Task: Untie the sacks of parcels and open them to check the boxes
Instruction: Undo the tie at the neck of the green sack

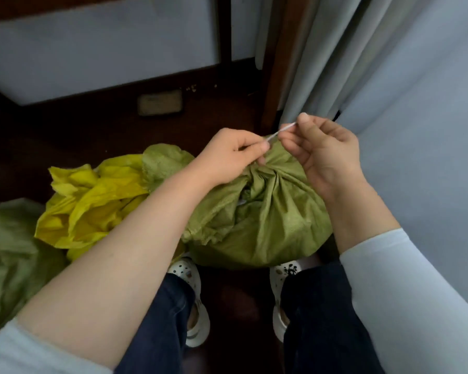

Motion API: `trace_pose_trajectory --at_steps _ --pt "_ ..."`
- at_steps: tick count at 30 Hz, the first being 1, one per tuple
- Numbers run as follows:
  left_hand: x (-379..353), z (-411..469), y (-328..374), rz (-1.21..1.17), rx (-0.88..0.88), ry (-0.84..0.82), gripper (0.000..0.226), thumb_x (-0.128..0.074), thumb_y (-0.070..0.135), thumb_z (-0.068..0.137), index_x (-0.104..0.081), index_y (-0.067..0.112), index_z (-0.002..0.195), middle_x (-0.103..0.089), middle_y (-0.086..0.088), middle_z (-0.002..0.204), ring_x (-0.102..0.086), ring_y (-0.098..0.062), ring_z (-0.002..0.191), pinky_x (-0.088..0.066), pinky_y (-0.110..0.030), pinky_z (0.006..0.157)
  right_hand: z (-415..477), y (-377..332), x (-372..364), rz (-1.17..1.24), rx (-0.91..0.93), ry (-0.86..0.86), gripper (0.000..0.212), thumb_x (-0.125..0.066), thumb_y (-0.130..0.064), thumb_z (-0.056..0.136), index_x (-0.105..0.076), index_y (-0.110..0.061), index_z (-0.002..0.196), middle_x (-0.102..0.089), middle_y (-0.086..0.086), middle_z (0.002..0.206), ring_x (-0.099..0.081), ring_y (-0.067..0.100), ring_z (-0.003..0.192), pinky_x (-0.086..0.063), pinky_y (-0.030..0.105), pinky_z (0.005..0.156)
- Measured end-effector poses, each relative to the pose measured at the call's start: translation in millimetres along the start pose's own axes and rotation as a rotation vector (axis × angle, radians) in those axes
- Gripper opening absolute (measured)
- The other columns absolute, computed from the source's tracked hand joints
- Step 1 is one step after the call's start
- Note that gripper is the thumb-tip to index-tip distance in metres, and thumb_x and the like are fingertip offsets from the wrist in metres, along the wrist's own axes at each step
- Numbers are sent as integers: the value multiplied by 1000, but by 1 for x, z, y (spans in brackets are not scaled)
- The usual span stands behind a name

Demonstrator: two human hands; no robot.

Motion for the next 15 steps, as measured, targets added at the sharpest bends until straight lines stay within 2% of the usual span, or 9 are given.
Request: trace_pose_trajectory --at_steps 2,5,7,10,13,15 --pt "19 -8 17 -30 2 85 15 -59 16 90 -72 9 89 -62 10 62 -52 0 60 -40 -6 61 -12 -25 -6 19 37 12 11 -59 -5 89 -59 -3 78 -71 7 59 -68 12 55 -55 18 53" --pt "51 -22 47 -7 -9 187 9 -65 20 86 -72 21 81 -62 11 52 -48 2 50 -37 -8 52 -30 -64 -18 17 107 45 11 -61 3 84 -59 -3 75 -70 6 55 -69 12 54 -56 18 54" --pt "75 -33 73 10 -48 274 11 -66 21 85 -71 23 76 -63 11 54 -53 6 51 -40 -5 56 -40 -86 -32 22 137 34 8 -60 5 83 -58 -2 79 -69 6 55 -69 13 55 -56 18 55" --pt "103 -46 112 4 -101 345 10 -63 18 88 -71 16 82 -65 7 63 -58 7 54 -43 -5 57 -53 -112 -61 30 134 1 3 -56 2 83 -57 -1 82 -70 7 57 -71 17 59 -56 19 54" --pt "135 -56 145 -37 -153 480 13 -62 18 88 -70 19 77 -65 6 64 -62 0 58 -55 -20 69 -63 -139 -92 88 142 -45 1 -58 2 81 -58 1 80 -70 9 58 -70 17 59 -54 17 52" --pt "161 -61 162 -95 -155 626 14 -63 21 87 -70 23 75 -66 6 66 -65 -6 66 -56 -27 77 -66 -158 -112 154 154 -59 3 -58 4 79 -57 4 82 -69 10 57 -70 17 57 -53 17 51"
Point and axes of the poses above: each hand's wrist, its own z-axis towards the middle knuckle, its own x-axis out of the back of the hand, y = z × x, the point moved 8 cm from there along z, towards the middle knuckle
